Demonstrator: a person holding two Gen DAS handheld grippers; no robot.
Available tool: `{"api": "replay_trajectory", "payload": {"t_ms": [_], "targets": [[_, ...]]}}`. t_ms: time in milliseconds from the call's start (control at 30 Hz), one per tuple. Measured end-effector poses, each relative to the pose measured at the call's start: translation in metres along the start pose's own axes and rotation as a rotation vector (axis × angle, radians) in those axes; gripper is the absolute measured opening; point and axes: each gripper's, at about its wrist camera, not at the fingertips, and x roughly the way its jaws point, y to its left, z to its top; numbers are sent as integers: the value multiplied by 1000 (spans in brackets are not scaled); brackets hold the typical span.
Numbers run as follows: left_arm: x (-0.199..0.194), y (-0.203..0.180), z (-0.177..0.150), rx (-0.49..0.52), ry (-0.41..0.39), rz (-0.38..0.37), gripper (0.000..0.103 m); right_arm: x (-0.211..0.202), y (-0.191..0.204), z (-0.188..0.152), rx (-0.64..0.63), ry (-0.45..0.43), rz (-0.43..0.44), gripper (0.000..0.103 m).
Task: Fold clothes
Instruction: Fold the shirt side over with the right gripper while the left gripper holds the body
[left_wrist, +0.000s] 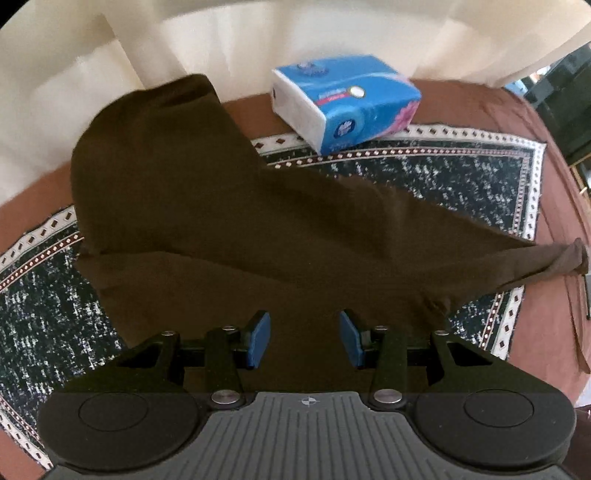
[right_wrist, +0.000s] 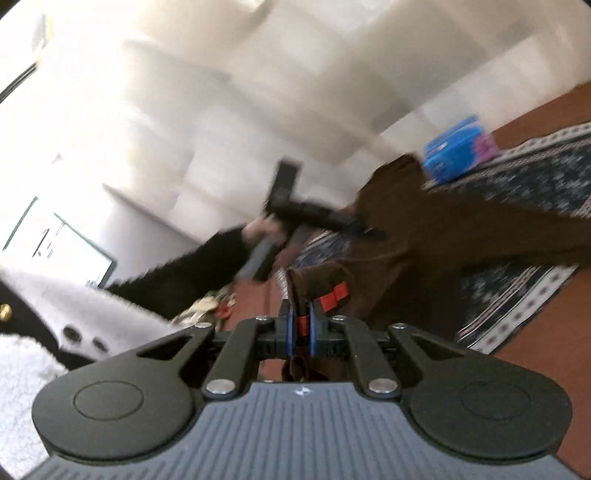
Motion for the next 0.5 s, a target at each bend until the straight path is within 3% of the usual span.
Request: {"api": "replay_trajectory", "payload": {"t_ms": [167,333,500], "targets": [[15,-15,8,46,86,0,57,8,13,-11,-20,38,50,10],[22,-44,7,183,162,97,57,9,24,-14,-34,47,76,10],[27,-57,19,161,178,156,58,13,30,-19,-51,59,101,10]]}}
